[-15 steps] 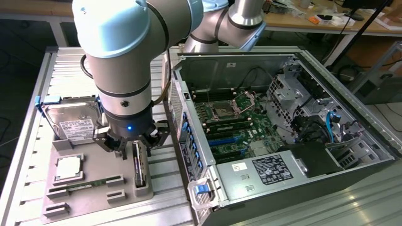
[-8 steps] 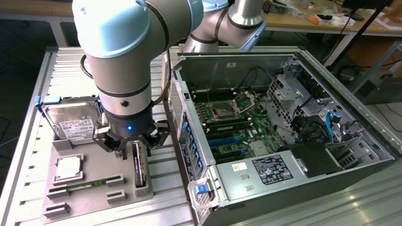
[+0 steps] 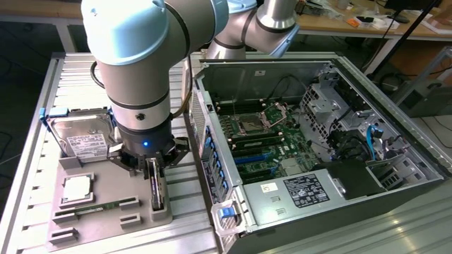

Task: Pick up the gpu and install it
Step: 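Pick up the gpu and move the gpu toward the slot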

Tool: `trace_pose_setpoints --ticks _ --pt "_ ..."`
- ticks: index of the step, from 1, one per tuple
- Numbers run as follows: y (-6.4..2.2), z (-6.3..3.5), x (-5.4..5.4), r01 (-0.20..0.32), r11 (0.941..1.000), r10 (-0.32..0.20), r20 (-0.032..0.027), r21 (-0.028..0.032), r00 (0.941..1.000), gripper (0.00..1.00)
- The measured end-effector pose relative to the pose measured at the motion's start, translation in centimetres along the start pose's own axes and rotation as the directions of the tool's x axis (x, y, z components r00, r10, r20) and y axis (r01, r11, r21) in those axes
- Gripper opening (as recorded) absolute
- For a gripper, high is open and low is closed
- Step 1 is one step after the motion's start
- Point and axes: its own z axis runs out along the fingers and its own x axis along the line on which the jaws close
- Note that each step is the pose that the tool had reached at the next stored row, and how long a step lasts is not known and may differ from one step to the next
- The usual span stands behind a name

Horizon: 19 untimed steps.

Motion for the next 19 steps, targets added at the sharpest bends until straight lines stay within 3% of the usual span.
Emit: trace_pose_setpoints --ticks 5,6,19 --pt "0.00 0.00 0.00 0.000 1.0000 0.000 -0.0001 0.0001 1.0000 0.35" --pt "0.00 0.00 0.00 0.000 1.0000 0.000 -0.0002 0.0001 1.0000 0.27" --pt "0.00 0.00 0.00 0.000 1.0000 0.000 -0.0001 0.0001 1.0000 0.27"
